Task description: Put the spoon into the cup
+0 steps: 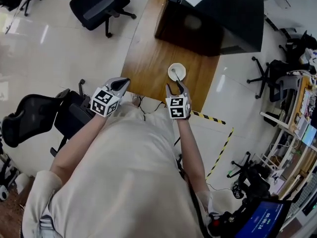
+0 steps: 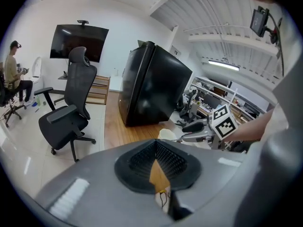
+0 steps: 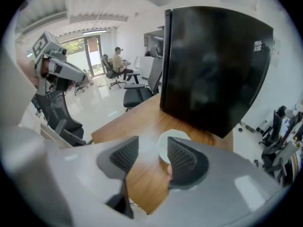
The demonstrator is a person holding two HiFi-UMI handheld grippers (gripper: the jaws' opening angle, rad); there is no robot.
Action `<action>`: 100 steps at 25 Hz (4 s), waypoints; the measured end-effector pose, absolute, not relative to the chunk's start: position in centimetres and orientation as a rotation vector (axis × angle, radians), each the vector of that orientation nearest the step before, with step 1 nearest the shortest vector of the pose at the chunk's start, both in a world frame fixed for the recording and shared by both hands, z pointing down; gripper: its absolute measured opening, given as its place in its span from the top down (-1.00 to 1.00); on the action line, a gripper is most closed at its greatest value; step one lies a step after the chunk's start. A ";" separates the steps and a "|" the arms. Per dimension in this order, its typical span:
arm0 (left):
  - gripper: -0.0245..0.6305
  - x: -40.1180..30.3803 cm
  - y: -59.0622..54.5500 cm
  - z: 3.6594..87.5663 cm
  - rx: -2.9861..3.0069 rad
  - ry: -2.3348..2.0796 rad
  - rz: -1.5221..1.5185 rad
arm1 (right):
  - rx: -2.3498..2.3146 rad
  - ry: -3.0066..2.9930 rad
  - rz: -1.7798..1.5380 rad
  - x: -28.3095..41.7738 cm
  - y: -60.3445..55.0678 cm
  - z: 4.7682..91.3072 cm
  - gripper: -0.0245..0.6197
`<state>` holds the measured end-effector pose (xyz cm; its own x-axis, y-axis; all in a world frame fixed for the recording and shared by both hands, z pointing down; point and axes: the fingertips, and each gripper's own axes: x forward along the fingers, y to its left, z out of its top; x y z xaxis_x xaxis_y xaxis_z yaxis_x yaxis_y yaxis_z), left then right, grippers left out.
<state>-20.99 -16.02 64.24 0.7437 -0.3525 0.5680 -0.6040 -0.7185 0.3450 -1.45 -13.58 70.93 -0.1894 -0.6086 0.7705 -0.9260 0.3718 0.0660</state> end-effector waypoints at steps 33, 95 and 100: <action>0.91 -13.2 -14.1 56.9 2.423 -1.147 0.472 | 1.576 -2.115 0.527 14.5 0.6 64.3 0.46; 0.91 -23.6 2.5 58.3 2.515 -0.795 0.396 | 1.962 -2.118 0.615 -1.3 13.7 53.8 0.55; 0.91 -25.3 3.2 60.0 2.491 -0.768 0.426 | 1.974 -2.072 0.657 -1.7 14.5 55.0 0.55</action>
